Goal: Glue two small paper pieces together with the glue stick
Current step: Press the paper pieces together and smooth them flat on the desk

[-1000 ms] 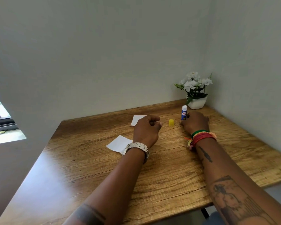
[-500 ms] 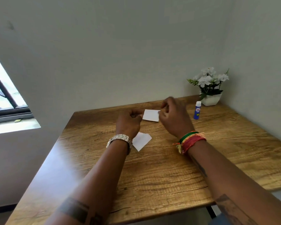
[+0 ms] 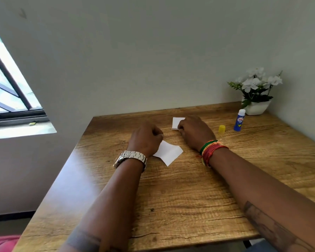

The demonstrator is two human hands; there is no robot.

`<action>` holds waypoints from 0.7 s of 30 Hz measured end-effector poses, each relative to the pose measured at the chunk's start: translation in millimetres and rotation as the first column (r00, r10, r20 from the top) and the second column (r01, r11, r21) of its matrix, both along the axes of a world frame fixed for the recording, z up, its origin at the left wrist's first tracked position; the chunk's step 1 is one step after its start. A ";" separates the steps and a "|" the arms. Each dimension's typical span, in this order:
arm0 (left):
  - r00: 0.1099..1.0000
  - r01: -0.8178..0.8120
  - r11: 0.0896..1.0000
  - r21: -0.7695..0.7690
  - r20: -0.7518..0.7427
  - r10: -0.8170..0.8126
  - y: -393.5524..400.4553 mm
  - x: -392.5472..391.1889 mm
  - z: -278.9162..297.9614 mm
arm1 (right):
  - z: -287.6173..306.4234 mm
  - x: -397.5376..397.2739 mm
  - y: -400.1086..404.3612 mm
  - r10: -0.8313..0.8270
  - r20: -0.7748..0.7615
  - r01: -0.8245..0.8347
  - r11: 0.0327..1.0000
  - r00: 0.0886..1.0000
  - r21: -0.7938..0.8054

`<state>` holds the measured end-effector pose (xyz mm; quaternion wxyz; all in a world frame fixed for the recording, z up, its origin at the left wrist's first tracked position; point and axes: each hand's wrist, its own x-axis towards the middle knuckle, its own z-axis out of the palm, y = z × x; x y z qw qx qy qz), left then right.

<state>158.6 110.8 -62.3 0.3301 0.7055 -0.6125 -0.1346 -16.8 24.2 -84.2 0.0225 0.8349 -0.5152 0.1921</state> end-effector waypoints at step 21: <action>0.978 -0.191 0.960 -0.203 -0.120 0.169 -2.1 21.5 -6.8 | 11.0 -4.9 41.9 0.248 0.265 -0.238 0.969 0.932 -0.068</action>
